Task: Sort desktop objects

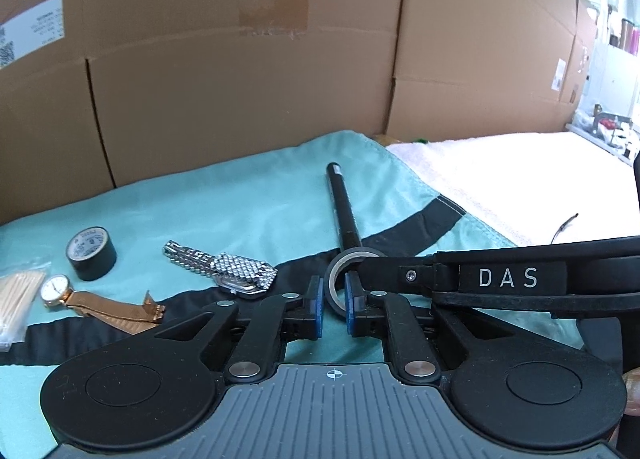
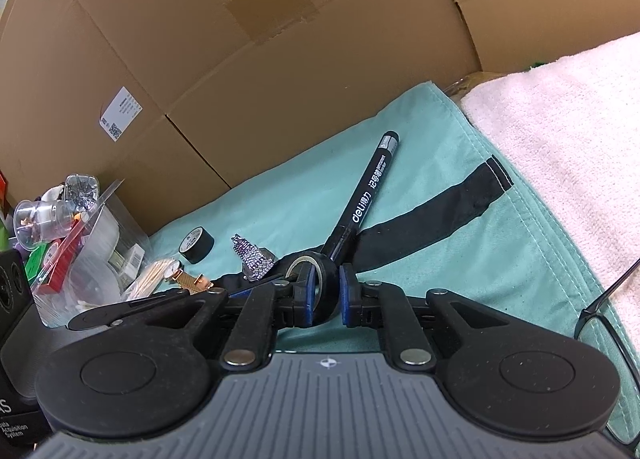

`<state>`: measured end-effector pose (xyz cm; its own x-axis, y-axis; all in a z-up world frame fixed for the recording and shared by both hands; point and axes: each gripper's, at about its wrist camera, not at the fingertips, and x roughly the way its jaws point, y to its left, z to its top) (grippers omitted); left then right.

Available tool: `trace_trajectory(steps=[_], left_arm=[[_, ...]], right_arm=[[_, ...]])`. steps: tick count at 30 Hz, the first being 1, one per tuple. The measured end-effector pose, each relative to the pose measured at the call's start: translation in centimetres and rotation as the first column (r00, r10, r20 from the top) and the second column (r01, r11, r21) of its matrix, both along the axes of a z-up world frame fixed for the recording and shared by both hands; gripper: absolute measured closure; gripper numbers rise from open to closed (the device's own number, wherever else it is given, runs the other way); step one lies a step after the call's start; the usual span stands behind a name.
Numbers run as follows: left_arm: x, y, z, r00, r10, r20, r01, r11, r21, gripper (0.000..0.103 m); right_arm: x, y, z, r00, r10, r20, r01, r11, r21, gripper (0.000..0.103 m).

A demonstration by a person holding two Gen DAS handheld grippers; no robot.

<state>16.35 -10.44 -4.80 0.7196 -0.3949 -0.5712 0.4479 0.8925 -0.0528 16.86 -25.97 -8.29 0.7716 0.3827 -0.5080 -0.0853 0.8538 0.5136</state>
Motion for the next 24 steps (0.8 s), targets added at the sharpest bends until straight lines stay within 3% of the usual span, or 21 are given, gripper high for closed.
trace_trajectory(steps=[11, 24], left_arm=[[-4.0, 1.5, 3.0, 0.998, 0.032, 0.051, -0.03, 0.999, -0.039, 0.097], [-10.6, 5.9, 4.5, 0.991, 0.108, 0.074, -0.104, 0.993, -0.053, 0.095]], right_arm=[[-3.3, 1.3, 3.2, 0.998, 0.022, 0.057, -0.021, 1.0, -0.021, 0.088], [-7.9, 6.0, 5.0, 0.991, 0.102, 0.082, -0.097, 0.993, -0.064, 0.087]])
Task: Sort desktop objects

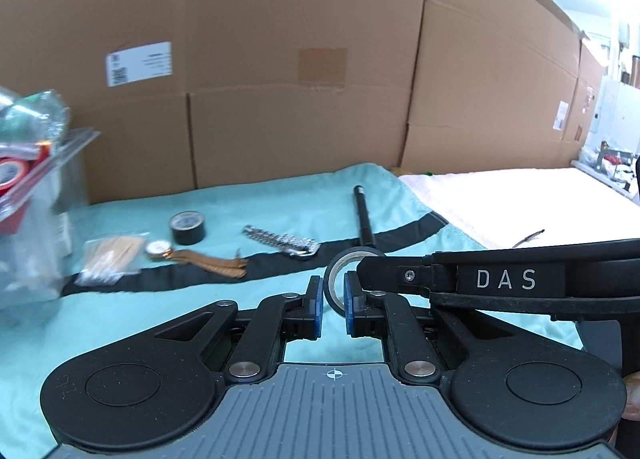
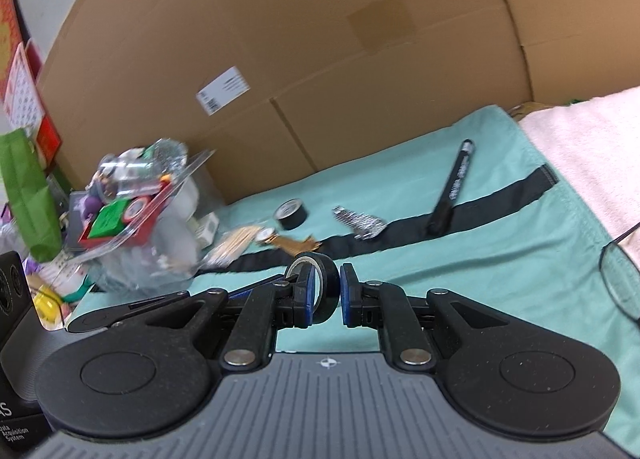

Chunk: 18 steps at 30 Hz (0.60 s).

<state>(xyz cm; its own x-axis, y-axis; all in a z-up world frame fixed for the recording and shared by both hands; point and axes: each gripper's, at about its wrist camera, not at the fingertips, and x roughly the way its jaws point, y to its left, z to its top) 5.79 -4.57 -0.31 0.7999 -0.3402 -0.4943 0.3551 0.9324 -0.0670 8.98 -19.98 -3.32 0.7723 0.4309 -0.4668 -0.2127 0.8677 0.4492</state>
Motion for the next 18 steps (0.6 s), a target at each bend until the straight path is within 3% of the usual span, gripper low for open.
trace_trajectory(steps=[18], left_arm=[[-4.0, 4.5, 1.4, 0.997, 0.056, 0.044, -0.055, 0.998, -0.019, 0.093]], right_arm=[[-3.0, 5.0, 1.7, 0.997, 0.061, 0.044, -0.059, 0.997, -0.048, 0.086]])
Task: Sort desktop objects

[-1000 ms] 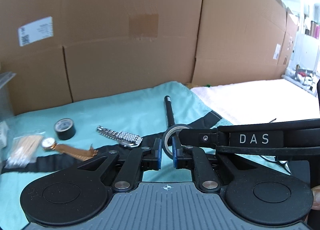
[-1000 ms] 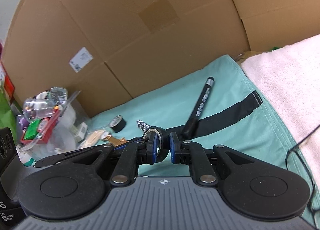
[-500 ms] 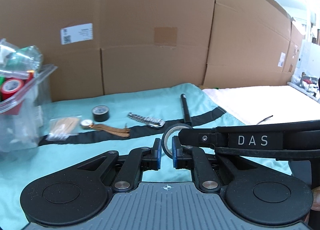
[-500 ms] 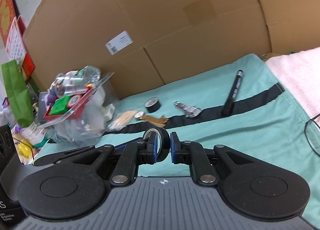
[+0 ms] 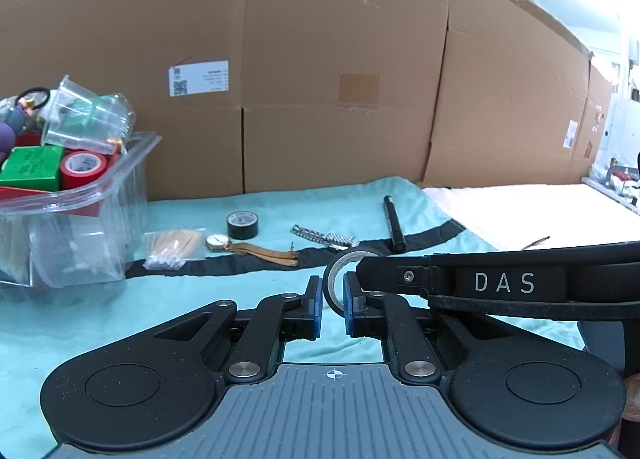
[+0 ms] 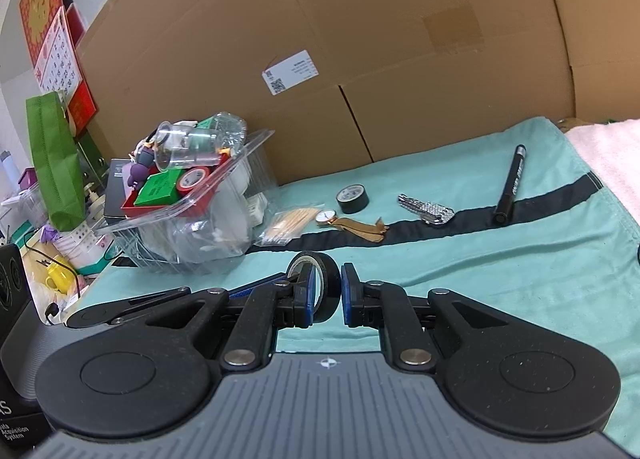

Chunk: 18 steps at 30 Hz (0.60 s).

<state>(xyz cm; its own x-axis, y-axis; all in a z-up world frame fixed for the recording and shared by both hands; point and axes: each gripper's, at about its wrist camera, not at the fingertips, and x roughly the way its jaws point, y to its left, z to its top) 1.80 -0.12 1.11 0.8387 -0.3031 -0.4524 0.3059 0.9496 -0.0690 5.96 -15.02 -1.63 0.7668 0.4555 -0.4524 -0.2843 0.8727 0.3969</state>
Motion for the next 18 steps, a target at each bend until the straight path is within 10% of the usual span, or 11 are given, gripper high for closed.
trace_trajectory(steps=[18], left_arm=[[-1.4, 1.5, 1.3, 0.999, 0.019, 0.042, -0.018, 1.0, -0.015, 0.094]], right_arm=[[-0.9, 1.6, 1.4, 0.999, 0.021, 0.038, -0.02, 1.0, -0.019, 0.086]])
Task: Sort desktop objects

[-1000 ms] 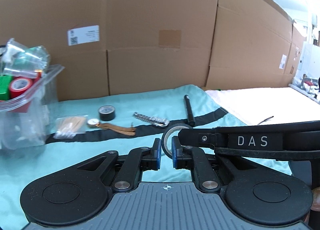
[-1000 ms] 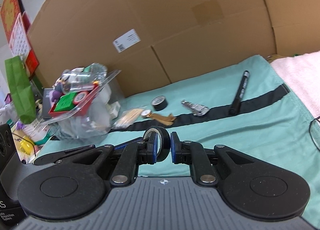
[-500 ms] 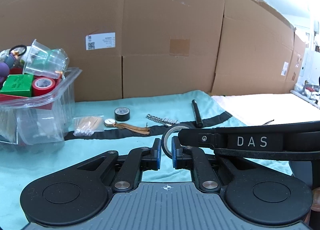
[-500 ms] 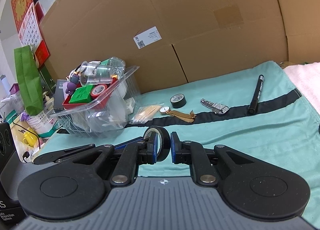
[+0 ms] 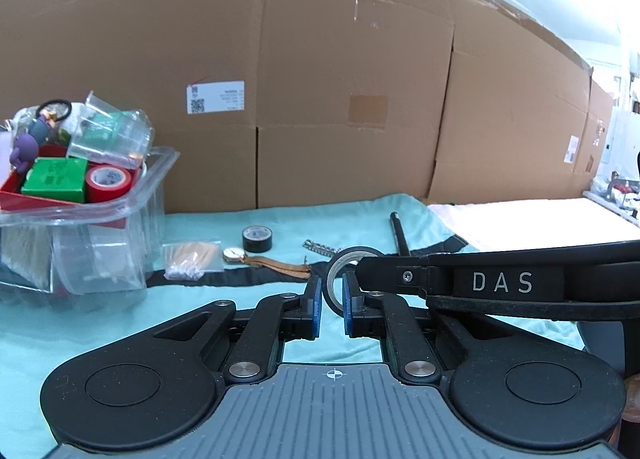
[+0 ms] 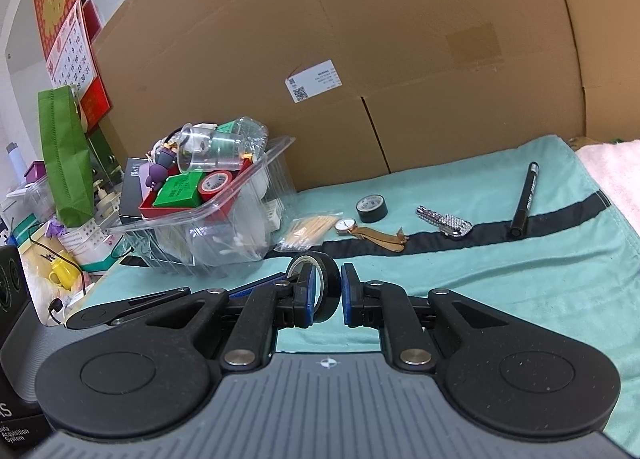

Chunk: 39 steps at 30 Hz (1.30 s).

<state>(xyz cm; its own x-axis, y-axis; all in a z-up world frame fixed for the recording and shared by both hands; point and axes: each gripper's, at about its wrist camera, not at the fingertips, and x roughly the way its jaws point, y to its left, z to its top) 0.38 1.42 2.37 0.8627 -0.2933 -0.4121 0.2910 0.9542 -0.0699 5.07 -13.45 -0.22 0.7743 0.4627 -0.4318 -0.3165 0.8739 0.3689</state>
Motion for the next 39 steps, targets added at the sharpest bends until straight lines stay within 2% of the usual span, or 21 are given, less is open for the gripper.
trace_trajectory(steps=[5, 9, 12, 28, 39], left_arm=[[-0.4, 1.1, 1.1, 0.998, 0.041, 0.044, -0.042, 0.999, 0.025, 0.095], [-0.8, 2.7, 2.1, 0.994, 0.087, 0.073, -0.09, 0.995, 0.034, 0.089], [-0.7, 4.3, 2.7, 0.989, 0.12, 0.084, -0.123, 0.992, 0.026, 0.089], [1.1, 11.2, 4.4, 0.967, 0.236, 0.094, -0.237, 0.971, -0.002, 0.089], [1.8, 12.4, 4.4, 0.964, 0.25, 0.086, -0.249, 0.968, -0.014, 0.088]], right_arm=[[0.4, 1.5, 1.0, 0.999, 0.034, 0.026, -0.034, 0.999, -0.008, 0.086], [1.1, 3.4, 1.9, 0.996, 0.073, 0.044, -0.073, 0.997, -0.012, 0.086], [1.6, 5.0, 2.5, 0.993, 0.104, 0.056, -0.103, 0.995, -0.014, 0.086], [5.0, 11.8, 3.9, 0.976, 0.205, 0.072, -0.205, 0.979, -0.011, 0.086], [5.8, 13.1, 3.8, 0.975, 0.214, 0.066, -0.213, 0.977, -0.015, 0.086]])
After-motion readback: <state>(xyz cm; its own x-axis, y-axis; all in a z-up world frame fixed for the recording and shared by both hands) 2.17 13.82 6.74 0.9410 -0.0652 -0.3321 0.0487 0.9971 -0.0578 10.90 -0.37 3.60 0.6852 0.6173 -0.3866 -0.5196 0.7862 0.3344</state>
